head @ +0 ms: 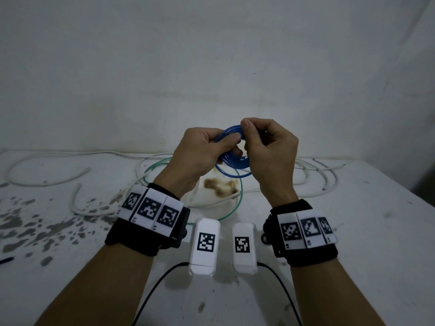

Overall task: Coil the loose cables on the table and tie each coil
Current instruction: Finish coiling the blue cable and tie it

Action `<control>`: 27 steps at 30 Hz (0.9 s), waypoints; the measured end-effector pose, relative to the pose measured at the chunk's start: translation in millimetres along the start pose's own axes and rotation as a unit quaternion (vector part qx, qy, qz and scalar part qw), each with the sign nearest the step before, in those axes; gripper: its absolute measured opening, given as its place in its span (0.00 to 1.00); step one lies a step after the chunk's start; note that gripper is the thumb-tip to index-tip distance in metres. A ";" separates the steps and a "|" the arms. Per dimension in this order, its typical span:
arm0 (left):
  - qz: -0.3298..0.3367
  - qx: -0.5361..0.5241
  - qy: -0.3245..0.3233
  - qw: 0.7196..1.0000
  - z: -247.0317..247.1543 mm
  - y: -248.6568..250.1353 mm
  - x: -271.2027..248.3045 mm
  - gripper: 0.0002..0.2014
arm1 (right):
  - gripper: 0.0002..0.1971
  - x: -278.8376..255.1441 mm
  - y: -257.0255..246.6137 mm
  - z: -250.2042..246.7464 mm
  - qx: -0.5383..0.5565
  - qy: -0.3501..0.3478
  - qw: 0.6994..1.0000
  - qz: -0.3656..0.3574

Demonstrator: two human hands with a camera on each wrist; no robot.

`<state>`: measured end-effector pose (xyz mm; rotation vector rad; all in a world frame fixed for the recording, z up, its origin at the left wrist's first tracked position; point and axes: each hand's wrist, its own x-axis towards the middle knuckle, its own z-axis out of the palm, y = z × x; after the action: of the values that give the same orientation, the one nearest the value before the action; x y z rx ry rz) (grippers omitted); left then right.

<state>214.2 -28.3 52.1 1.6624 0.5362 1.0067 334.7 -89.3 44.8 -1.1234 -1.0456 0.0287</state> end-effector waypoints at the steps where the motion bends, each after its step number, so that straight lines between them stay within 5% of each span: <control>1: 0.013 0.014 0.004 1.000 -1.3 0.3 0.1 0.06 | 0.02 0.6 -1.6 -0.5 0.007 -0.002 1.000 0.009; 8: 0.044 0.067 -0.004 0.997 2.3 2.1 -2.4 0.02 | 0.02 6.0 -7.9 -8.8 0.074 0.001 0.991 0.110; 21: 0.043 0.059 0.003 0.997 -3.1 0.5 -0.3 0.04 | 0.06 12.1 -7.0 -22.2 0.082 -0.057 0.985 0.138; 27: 0.018 0.074 -0.019 0.997 1.1 -1.1 -2.0 0.03 | 0.08 13.7 -7.2 -22.8 0.091 -0.027 0.989 0.111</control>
<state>214.2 -30.1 50.3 1.8250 0.5698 0.9788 354.8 -102.3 58.5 -1.0716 -0.9420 0.3281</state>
